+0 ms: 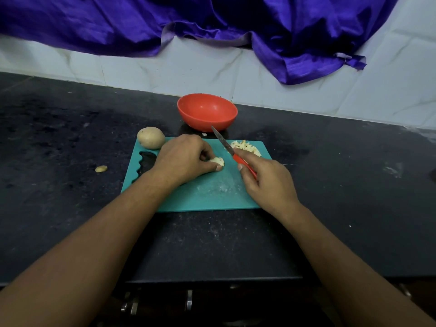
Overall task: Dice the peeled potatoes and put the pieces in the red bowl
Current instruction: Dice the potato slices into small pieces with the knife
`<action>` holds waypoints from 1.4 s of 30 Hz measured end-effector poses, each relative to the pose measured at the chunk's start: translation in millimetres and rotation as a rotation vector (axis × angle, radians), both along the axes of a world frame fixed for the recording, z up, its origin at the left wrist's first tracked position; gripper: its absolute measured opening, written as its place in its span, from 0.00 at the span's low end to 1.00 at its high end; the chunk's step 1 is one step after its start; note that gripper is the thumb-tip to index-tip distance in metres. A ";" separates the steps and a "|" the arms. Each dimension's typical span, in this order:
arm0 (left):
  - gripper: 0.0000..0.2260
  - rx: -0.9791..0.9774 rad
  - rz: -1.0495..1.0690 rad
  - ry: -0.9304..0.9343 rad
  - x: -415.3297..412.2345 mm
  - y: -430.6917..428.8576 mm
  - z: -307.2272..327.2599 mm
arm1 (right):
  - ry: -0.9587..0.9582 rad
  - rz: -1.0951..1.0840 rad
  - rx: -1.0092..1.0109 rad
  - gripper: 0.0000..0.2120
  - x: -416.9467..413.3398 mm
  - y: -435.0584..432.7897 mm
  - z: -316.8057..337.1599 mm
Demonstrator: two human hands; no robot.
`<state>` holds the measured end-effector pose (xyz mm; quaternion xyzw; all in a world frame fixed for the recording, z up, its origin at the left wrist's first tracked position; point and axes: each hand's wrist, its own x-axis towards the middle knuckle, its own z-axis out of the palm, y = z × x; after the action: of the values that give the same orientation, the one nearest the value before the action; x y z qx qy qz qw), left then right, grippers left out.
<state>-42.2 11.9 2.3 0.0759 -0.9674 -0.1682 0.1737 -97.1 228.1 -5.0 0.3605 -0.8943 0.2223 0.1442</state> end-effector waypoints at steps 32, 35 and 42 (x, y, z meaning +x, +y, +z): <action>0.13 0.031 0.060 -0.006 3.2 8.1 3.3 | 0.056 0.028 0.315 0.21 24.3 -7.8 15.5; 0.14 0.022 0.074 -0.009 3.3 9.6 3.5 | 0.057 0.026 0.310 0.21 24.7 -4.5 13.7; 0.11 0.055 0.113 -0.012 4.1 13.5 3.3 | -0.083 0.022 0.166 0.19 22.4 -2.9 13.6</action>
<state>-38.1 25.4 5.6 0.1360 -0.9576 -0.1841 0.1749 -74.7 225.2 8.7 0.3715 -0.9109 0.1636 0.0739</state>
